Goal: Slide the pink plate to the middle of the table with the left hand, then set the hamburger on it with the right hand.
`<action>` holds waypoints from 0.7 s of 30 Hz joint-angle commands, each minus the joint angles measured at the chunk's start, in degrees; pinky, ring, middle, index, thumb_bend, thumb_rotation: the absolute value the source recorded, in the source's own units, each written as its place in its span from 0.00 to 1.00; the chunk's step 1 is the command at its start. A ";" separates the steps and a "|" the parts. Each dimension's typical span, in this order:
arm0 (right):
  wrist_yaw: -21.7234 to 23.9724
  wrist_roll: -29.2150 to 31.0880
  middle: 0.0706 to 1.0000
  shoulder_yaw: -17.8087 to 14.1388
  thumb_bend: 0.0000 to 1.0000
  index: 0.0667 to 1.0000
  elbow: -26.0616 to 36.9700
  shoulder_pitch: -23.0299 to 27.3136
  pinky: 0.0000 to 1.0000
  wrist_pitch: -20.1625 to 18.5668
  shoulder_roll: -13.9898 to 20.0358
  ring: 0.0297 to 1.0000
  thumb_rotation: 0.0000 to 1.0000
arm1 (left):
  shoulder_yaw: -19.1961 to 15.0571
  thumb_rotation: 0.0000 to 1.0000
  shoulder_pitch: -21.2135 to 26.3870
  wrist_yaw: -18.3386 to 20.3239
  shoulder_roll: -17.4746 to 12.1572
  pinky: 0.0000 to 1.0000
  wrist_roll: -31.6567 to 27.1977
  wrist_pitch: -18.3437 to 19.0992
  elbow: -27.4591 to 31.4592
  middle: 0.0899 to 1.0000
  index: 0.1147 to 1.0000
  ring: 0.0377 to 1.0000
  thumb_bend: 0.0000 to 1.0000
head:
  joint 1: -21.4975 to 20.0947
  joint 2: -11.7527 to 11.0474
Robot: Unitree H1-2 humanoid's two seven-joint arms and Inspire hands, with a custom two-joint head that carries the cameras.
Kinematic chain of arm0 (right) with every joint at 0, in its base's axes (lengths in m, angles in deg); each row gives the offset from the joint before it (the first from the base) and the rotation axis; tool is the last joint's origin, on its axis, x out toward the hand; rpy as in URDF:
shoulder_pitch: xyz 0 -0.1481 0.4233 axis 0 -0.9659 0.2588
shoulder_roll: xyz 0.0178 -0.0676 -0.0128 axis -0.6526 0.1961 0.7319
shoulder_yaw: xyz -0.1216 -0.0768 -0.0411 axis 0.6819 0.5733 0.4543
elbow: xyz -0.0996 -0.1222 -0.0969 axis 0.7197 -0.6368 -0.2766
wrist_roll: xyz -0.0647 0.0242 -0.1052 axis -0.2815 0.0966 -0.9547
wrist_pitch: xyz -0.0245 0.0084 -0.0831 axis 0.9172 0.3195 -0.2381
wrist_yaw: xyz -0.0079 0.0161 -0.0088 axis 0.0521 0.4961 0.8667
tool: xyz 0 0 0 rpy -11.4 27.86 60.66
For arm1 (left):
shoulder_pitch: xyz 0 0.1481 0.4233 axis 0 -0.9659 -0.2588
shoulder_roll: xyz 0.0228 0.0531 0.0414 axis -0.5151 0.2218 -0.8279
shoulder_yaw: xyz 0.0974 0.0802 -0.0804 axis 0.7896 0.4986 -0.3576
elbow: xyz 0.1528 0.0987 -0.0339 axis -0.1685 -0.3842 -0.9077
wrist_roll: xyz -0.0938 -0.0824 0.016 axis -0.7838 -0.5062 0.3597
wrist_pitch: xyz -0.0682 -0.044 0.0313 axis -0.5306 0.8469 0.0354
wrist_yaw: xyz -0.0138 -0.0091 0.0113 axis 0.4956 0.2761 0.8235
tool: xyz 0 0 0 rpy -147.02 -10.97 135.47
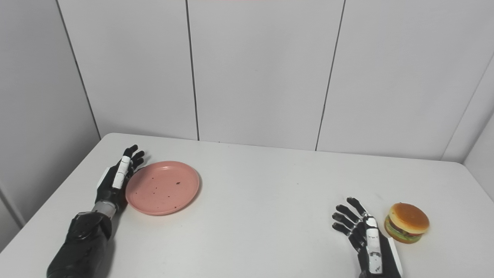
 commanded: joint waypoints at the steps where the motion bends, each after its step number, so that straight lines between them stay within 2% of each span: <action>1: -0.07 0.07 0.75 0.77 0.83 0.82 -1.36 -2.25 0.73 -0.36 -1.55 0.74 0.96 | 0.87 0.84 2.23 0.95 1.27 0.93 0.46 -0.54 2.00 0.92 0.93 0.96 0.92 | -0.02 0.04; 15: -0.15 -0.02 0.76 1.20 0.83 0.84 -0.45 -2.54 0.73 -0.68 -1.99 0.75 0.95 | 3.11 0.85 1.63 -0.29 4.32 0.89 2.59 1.64 5.89 0.91 0.92 0.93 0.91 | -1.33 0.59; 21: -0.88 -1.14 0.75 1.57 0.84 0.83 0.00 -2.57 0.72 -0.82 -2.25 0.74 0.95 | 3.77 0.85 1.62 1.32 5.18 0.94 2.16 2.47 6.61 0.93 0.94 0.96 0.91 | -2.32 0.92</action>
